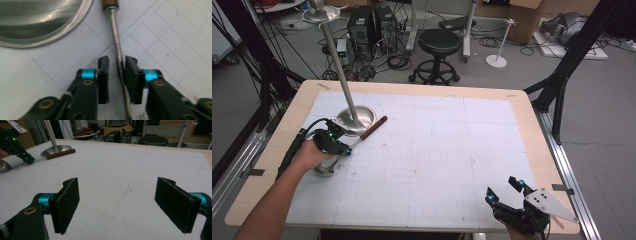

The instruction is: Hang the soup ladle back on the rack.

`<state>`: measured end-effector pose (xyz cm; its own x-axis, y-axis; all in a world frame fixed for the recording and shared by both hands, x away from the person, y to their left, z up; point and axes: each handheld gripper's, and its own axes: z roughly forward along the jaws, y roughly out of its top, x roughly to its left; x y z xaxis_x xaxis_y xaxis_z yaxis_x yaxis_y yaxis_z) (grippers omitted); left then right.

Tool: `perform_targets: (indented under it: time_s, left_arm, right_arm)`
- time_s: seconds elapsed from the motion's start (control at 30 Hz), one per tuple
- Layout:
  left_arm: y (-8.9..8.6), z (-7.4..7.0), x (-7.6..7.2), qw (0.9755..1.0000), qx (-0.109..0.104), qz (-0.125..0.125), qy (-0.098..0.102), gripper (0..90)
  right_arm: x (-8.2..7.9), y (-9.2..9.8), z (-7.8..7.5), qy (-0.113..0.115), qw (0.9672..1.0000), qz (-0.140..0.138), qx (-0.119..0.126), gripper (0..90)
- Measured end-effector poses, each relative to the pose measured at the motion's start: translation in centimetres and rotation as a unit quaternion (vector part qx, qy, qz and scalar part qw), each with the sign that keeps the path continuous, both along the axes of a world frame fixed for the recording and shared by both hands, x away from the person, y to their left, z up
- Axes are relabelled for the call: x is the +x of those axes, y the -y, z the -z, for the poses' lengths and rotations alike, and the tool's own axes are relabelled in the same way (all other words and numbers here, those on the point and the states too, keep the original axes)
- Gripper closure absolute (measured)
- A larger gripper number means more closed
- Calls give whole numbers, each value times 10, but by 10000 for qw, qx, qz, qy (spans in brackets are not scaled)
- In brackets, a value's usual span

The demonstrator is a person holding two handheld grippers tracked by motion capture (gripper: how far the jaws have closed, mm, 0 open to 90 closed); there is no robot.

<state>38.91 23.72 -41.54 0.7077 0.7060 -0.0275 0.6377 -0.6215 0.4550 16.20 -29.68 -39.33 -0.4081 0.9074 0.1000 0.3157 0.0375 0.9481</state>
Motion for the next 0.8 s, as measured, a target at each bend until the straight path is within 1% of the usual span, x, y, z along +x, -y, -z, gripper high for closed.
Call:
perform_targets:
  time_s: [0.1,0.23,0.3,0.33,0.4,0.5,0.57,0.6,0.7,0.8]
  left_arm:
    - [1,0,-1,10000,1,-53,1,795]
    - [1,0,1,9999,4,-85,-61,800]
    - [1,0,1,9998,-29,-152,-97,805]
    - [1,0,2,9997,-9,-192,-124,808]
    - [2,-1,2,9992,-24,-338,-210,820]
    - [3,-1,3,9988,-27,-418,-243,826]
    - [4,-1,2,9982,-19,-535,-274,833]
    - [4,-2,3,9978,-4,-568,-329,837]
    - [5,-2,2,9978,46,-575,-312,841]
    - [5,-3,1,9979,25,-553,-332,843]
  right_arm:
    - [1,0,0,30,10000,-13,-26,188]
    - [1,0,0,29,10000,-9,-24,188]
    - [1,0,0,38,10000,-26,-35,188]
    - [1,-1,0,49,10000,-24,-36,188]
    - [1,-1,0,30,10000,-37,-33,188]
    - [2,-1,1,35,10000,-33,-58,188]
    - [2,-1,1,17,10000,-35,-48,188]
    - [2,-1,1,16,10000,-39,-40,188]
    - [1,-1,0,11,10000,-22,4,188]
    - [1,-1,0,46,10000,-32,-7,188]
